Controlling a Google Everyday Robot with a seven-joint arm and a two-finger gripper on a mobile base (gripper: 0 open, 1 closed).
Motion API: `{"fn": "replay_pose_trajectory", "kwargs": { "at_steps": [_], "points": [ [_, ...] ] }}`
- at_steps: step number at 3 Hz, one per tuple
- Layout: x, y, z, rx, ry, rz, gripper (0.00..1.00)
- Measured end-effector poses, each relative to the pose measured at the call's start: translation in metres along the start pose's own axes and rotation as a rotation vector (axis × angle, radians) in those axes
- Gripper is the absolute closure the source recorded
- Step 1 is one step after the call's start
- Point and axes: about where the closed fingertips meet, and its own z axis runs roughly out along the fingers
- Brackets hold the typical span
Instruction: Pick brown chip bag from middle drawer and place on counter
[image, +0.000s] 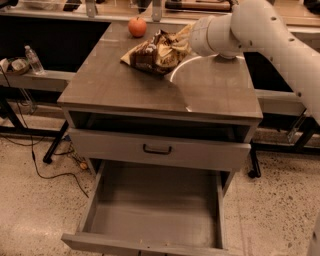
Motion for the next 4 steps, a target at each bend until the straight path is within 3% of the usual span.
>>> {"fn": "replay_pose_trajectory", "kwargs": {
  "at_steps": [1, 2, 3, 4],
  "points": [
    [0.003, 0.016, -0.002, -0.057, 0.009, -0.007, 0.30],
    [0.002, 0.020, 0.001, -0.066, 0.007, -0.007, 0.01],
    [0.001, 0.020, 0.002, -0.068, 0.006, -0.007, 0.00],
    [0.023, 0.004, -0.031, 0.001, 0.053, 0.030, 0.00]
  ]
}}
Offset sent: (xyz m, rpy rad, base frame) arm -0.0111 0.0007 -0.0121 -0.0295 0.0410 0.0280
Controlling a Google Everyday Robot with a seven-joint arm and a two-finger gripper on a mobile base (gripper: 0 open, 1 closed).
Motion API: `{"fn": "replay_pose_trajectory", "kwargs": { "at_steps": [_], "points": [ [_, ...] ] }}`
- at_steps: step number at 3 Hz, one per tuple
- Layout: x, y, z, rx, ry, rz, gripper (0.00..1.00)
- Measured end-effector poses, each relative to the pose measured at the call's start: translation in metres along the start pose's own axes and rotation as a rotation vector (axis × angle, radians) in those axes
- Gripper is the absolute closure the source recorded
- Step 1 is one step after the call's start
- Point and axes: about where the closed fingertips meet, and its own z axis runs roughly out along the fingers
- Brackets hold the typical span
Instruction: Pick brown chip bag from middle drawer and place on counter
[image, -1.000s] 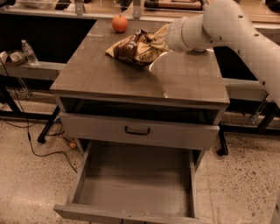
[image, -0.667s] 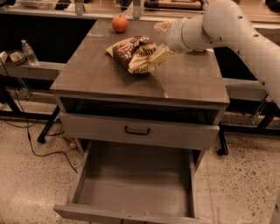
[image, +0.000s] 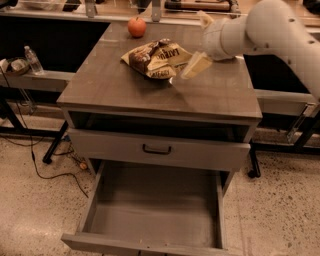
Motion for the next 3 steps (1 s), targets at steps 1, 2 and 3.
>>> {"fn": "replay_pose_trajectory", "kwargs": {
  "at_steps": [1, 2, 3],
  "points": [
    [0.046, -0.057, -0.084, 0.193, 0.107, 0.053, 0.00],
    [0.072, -0.095, -0.139, 0.332, 0.161, 0.082, 0.00],
    [0.097, -0.127, -0.202, 0.491, 0.186, 0.121, 0.00]
  ]
}}
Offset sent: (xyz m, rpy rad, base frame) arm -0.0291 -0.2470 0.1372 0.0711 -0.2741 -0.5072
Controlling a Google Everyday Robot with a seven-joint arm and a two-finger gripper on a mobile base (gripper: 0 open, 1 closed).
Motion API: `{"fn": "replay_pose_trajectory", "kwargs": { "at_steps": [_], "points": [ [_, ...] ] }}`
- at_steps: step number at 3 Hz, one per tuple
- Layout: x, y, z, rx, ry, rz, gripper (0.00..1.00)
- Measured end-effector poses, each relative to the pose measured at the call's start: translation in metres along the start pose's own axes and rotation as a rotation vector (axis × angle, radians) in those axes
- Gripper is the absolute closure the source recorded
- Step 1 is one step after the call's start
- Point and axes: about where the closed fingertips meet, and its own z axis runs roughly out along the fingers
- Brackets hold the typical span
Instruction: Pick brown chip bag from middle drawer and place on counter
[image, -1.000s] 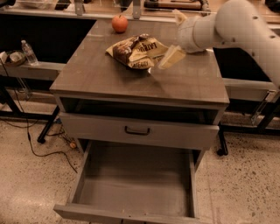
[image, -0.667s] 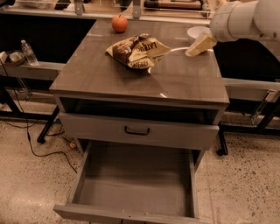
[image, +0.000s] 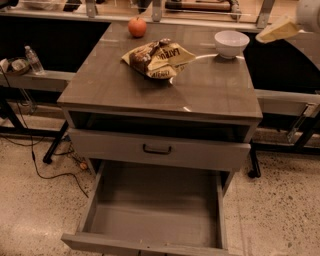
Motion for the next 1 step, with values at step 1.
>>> {"fn": "replay_pose_trajectory", "kwargs": {
  "at_steps": [1],
  "points": [
    [0.0053, -0.0135, -0.0067, 0.041, 0.001, 0.007, 0.00]
  ]
}}
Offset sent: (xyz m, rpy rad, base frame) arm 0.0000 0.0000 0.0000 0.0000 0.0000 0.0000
